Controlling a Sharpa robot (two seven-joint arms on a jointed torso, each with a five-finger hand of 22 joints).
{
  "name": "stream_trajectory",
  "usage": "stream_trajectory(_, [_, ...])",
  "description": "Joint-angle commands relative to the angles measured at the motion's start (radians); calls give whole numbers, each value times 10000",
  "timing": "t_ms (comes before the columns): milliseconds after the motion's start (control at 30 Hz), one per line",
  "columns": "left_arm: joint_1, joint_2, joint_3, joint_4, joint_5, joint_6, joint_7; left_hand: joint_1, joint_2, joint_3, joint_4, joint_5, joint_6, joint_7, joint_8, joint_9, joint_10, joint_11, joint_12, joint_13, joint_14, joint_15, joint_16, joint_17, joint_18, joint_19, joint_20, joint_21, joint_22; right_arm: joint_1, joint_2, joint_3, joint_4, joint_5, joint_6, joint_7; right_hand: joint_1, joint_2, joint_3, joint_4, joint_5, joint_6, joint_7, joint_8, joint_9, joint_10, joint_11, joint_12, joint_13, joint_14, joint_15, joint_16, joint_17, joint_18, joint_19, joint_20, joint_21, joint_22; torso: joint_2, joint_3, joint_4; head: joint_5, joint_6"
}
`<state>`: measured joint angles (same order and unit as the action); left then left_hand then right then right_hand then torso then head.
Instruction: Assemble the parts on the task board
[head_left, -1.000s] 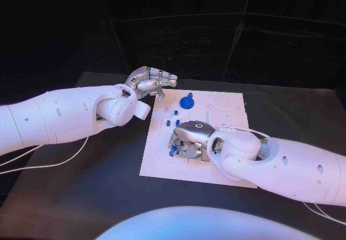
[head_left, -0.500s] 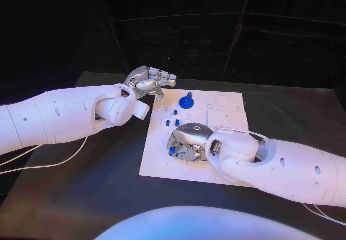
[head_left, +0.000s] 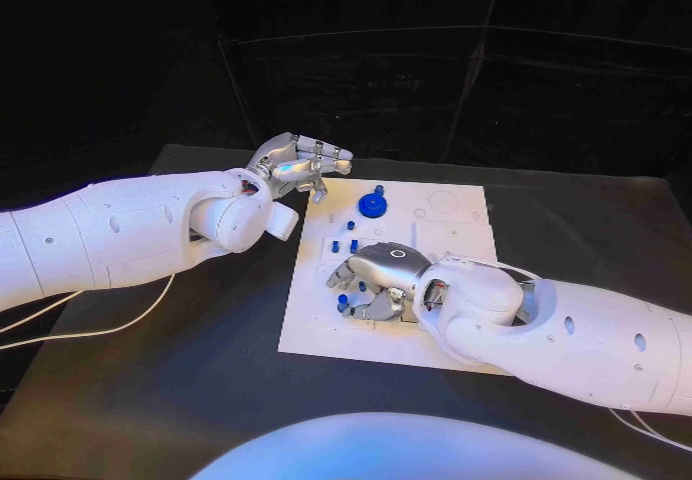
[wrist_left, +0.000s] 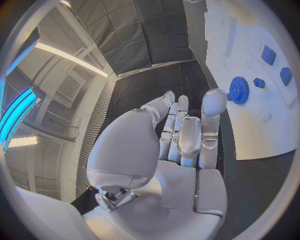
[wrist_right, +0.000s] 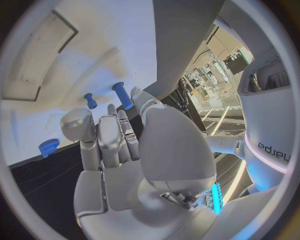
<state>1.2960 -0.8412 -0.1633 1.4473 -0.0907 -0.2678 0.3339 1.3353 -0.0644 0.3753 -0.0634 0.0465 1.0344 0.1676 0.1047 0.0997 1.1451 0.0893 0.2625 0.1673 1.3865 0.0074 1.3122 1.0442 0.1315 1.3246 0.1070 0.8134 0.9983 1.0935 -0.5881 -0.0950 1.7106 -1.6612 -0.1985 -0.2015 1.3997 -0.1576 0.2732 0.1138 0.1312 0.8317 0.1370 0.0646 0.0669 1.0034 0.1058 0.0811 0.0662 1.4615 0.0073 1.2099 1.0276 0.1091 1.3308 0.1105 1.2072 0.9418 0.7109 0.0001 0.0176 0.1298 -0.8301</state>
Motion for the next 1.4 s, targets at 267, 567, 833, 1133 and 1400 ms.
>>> stream_trajectory(267, [14,-59,7,36,29,149,-19,3,54,-31,-31,21,-59,13,35,-16,-77,-11,62,13,-61,-11,-47,-11,175,-53,-17,-32,-13,18,-1510,14,1018,1266,-2426,752,35,334,-568,68,647,843,259,429,212,745,-126,1133,223,176,-14,228,314,-2,296,-30,297,515,-29,-9,-23,-319,133])
stream_trajectory(567, [14,-199,1,80,29,133,-37,3,54,-31,-31,21,-59,13,35,-16,-77,-11,62,13,-61,-11,-47,-11,175,-53,-17,-32,-13,366,-3625,55,1941,3922,-2859,-19,-878,300,-1429,617,1709,2410,-434,1396,566,3445,-950,5724,3693,520,-647,1291,1654,-338,1124,-561,1562,2441,-94,30,-207,-1021,384])
stream_trajectory(833, [12,-272,-6,123,29,171,-47,8,69,-58,-30,21,-74,17,51,-20,-110,-6,99,30,-79,-6,-57,-55,181,-61,-13,-76,-44,424,-4851,47,2104,3954,-1879,-1429,-1447,612,-2409,1074,1644,2254,-458,1764,1157,3316,-955,10801,9583,635,-695,1958,2582,-473,1337,-662,1973,3128,-111,54,-332,-1375,485])
stream_trajectory(1133, [8,-289,-16,139,29,168,-18,8,69,-58,-30,21,-74,17,51,-20,-110,-6,99,30,-79,-6,-57,-55,181,-61,-13,-76,-44,387,-5299,32,2102,3082,-1066,-2831,-1671,809,-3361,1577,1361,1859,-418,1928,1642,3486,-900,11794,11062,678,-635,2277,3065,-495,1363,-596,2075,3312,-138,61,-409,-1501,459])
stream_trajectory(1400, [7,-295,-19,155,29,164,-4,8,69,-58,-30,21,-74,17,51,-20,-110,-6,99,30,-79,-6,-57,-55,181,-61,-13,-76,-44,295,-5263,21,2029,2859,-483,-3152,-1851,962,-3836,1745,1199,1772,-446,2158,2017,3614,-917,12120,11598,697,-648,2389,3239,-509,1380,-600,2120,3398,-128,58,-373,-1553,439])
